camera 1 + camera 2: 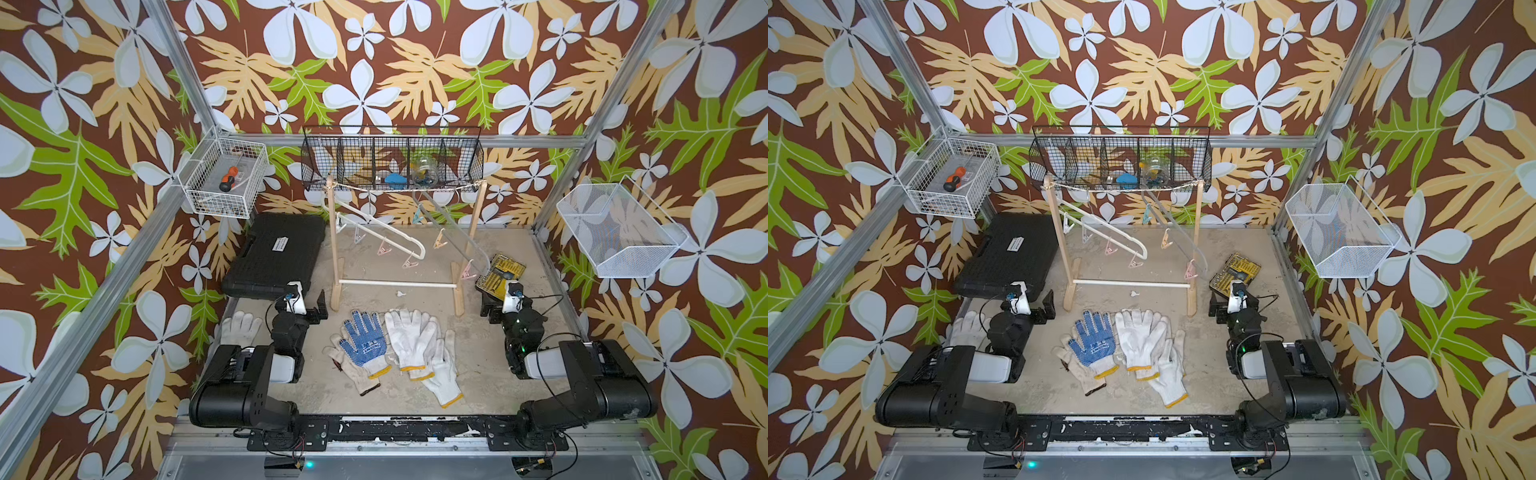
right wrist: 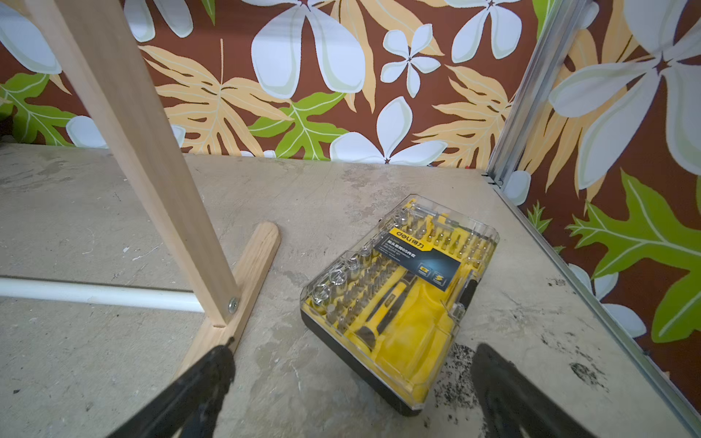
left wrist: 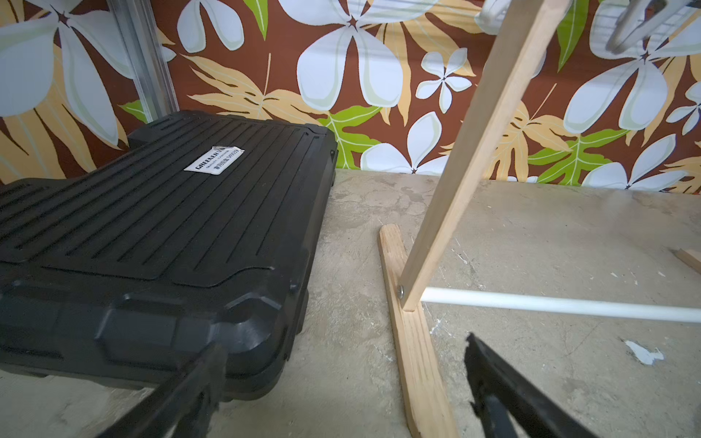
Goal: Clip the gloves onto a hanger to dry
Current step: Pick up the glove from the center of the board.
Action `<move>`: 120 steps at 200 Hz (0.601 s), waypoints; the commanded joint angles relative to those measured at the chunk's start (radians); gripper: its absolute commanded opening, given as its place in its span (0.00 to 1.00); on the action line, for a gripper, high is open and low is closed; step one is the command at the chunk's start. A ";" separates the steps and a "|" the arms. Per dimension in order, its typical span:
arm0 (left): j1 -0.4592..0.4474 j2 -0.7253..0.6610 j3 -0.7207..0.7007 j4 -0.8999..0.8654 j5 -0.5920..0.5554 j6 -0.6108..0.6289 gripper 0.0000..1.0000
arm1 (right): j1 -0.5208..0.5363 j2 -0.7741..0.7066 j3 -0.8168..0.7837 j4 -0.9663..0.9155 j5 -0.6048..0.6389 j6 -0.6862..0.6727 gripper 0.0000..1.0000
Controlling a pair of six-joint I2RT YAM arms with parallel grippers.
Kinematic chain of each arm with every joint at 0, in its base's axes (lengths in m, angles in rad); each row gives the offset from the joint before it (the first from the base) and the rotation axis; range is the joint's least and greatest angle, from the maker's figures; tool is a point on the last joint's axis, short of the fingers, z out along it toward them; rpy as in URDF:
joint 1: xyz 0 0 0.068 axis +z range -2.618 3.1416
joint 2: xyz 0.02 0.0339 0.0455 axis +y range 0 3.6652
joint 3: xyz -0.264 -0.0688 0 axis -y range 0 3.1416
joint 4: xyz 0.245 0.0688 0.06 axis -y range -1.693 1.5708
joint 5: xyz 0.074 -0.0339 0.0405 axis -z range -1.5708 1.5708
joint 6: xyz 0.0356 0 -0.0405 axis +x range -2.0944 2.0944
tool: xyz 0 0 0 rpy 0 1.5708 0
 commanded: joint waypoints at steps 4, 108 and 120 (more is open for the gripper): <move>-0.001 -0.003 0.002 0.025 0.001 0.001 1.00 | 0.000 -0.002 0.003 0.032 0.000 0.000 1.00; -0.001 0.006 0.008 0.027 0.001 0.004 1.00 | 0.000 -0.001 0.005 0.029 0.000 0.001 1.00; -0.001 -0.004 0.000 0.022 0.002 0.006 1.00 | 0.000 -0.007 0.001 0.030 0.000 0.001 1.00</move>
